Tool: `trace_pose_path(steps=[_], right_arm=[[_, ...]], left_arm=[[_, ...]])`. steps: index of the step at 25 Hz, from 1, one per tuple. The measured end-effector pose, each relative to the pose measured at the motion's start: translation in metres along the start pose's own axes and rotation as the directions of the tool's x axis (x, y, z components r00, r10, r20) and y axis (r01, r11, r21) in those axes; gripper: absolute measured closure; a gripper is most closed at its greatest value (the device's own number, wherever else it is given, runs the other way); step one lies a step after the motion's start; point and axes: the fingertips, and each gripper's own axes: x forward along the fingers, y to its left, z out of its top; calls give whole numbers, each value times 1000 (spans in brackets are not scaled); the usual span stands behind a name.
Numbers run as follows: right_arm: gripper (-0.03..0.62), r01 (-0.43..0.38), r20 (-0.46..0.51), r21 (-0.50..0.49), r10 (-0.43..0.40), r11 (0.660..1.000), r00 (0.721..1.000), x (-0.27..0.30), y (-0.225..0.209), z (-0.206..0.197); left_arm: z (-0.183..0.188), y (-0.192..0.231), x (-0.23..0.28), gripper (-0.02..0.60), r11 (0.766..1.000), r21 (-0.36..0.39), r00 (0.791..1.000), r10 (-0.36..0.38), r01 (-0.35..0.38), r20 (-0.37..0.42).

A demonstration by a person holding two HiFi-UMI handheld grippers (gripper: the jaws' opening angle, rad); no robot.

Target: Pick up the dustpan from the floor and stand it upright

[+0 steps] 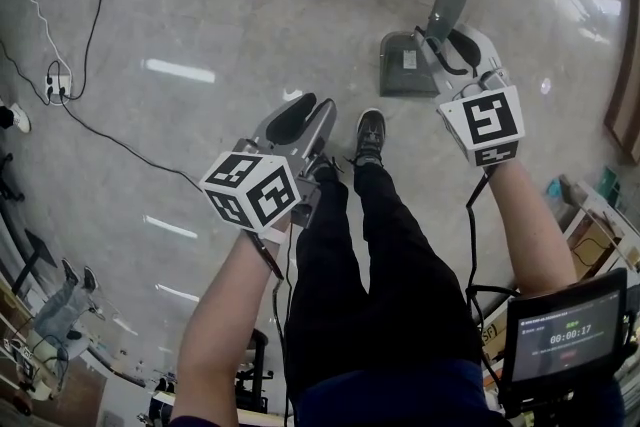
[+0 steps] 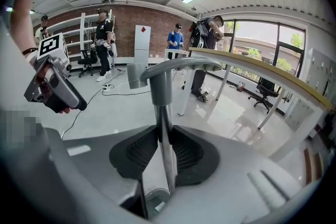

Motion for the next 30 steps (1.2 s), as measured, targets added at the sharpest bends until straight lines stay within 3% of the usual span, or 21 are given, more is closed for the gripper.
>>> trace_pose_path(steps=[10,24,30], right_arm=[[502,7,41,27,-8,1000,999,-12,-6,9],[502,10,98,150,-25,989,995,6,-21,31],[502,-2,110,133,-12,991,994,20,-18,49]], left_arm=[[-8,-2,3,445,1000,-13,1000,6,-6,-14],[-15,4,1,446,1000,-25,999,13,-14,-42],[-13,12,-2,446,999,-42,999,24,-26,-37]])
